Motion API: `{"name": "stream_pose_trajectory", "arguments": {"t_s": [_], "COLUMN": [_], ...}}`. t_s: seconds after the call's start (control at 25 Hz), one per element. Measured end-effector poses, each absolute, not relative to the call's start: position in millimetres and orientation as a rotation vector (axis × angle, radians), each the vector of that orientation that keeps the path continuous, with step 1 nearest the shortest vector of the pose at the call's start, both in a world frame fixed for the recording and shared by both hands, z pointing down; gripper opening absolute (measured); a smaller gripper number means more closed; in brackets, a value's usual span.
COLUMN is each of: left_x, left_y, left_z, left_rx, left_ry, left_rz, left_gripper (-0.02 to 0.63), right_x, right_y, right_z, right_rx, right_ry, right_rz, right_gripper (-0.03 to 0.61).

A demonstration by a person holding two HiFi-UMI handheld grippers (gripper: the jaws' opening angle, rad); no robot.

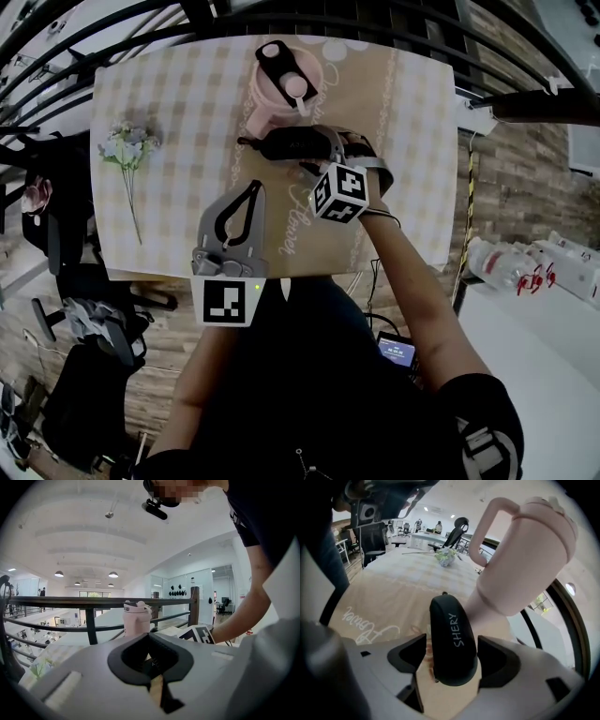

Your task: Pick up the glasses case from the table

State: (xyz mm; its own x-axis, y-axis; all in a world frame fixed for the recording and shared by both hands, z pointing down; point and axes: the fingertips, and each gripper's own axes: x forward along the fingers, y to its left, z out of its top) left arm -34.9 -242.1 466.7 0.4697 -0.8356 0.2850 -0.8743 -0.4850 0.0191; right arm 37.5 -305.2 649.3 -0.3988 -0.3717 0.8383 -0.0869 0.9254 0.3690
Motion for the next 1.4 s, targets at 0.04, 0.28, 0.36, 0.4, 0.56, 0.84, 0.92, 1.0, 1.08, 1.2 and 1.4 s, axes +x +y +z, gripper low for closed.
{"name": "stream_pose_trajectory", "arguments": {"t_s": [0.04,0.28,0.36,0.4,0.56,0.84,0.92,1.0,1.08,1.2,1.4], "left_x": [-35,-38,-39,-40,-42,-46,-46,-46,-46,-46,-48], "left_y": [-242,-242,-241,-241,-239,-233,-232,-231,-230,-227,-225], "left_z": [467,470,472,472,473,475,475,474,474,474,472], "left_rx": [2.546,2.542,2.517,2.510,2.504,2.495,2.486,2.485,2.483,2.478,2.479], "left_ry": [-1.499,-1.516,-1.518,-1.520,-1.528,-1.540,-1.544,-1.545,-1.545,-1.543,-1.555], "left_rz": [0.358,0.355,0.354,0.353,0.363,0.382,0.370,0.364,0.364,0.363,0.360], "left_gripper": [0.012,0.012,0.012,0.012,0.012,0.012,0.012,0.012,0.012,0.012,0.012], "right_x": [37,35,34,34,31,28,27,27,27,27,26], "right_y": [-306,-312,-313,-313,-312,-312,-312,-312,-311,-311,-312], "right_z": [651,661,664,665,672,679,682,684,686,687,685], "right_rx": [0.309,0.194,0.154,0.132,0.056,-0.028,-0.057,-0.085,-0.108,-0.133,-0.129], "right_ry": [-1.956,-1.884,-1.866,-1.858,-1.829,-1.798,-1.796,-1.799,-1.804,-1.806,-1.800], "right_rz": [-0.328,-0.339,-0.338,-0.337,-0.327,-0.281,-0.244,-0.189,-0.132,-0.085,-0.101], "right_gripper": [0.310,0.314,0.314,0.316,0.318,0.321,0.322,0.321,0.321,0.321,0.321]}}
